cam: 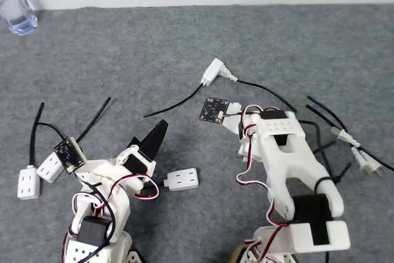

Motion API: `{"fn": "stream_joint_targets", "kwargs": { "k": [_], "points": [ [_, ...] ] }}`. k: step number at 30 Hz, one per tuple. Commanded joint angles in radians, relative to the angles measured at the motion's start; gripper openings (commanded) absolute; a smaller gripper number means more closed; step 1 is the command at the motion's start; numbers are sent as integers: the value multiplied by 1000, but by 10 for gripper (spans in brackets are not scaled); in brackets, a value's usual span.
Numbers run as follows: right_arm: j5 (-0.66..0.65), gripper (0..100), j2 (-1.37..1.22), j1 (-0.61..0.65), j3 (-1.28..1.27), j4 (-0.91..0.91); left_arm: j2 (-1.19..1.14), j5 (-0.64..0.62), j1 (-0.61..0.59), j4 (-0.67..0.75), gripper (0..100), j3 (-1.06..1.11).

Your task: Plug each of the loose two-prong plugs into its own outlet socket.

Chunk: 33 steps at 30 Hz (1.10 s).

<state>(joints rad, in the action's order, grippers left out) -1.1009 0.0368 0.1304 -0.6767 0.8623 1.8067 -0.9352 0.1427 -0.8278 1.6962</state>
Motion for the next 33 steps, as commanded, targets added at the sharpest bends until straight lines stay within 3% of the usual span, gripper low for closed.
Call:
{"fn": "stream_joint_targets", "kwargs": {
  "k": [1,14,23,27,33],
  "points": [
    [5,247,13,-18,60,18,9,-2,8,0,330,-13],
    [3,247,217,-18,101,317,9,-2,8,0,330,-13],
    [-133,235,87,-21,32,300,9,-2,6,0,330,-13],
    [-137,177,4,-22,32,237,9,-2,6,2,330,-13],
    [-135,196,-41,-7,46,231,9,-2,6,3,330,-13]
  ]
}}
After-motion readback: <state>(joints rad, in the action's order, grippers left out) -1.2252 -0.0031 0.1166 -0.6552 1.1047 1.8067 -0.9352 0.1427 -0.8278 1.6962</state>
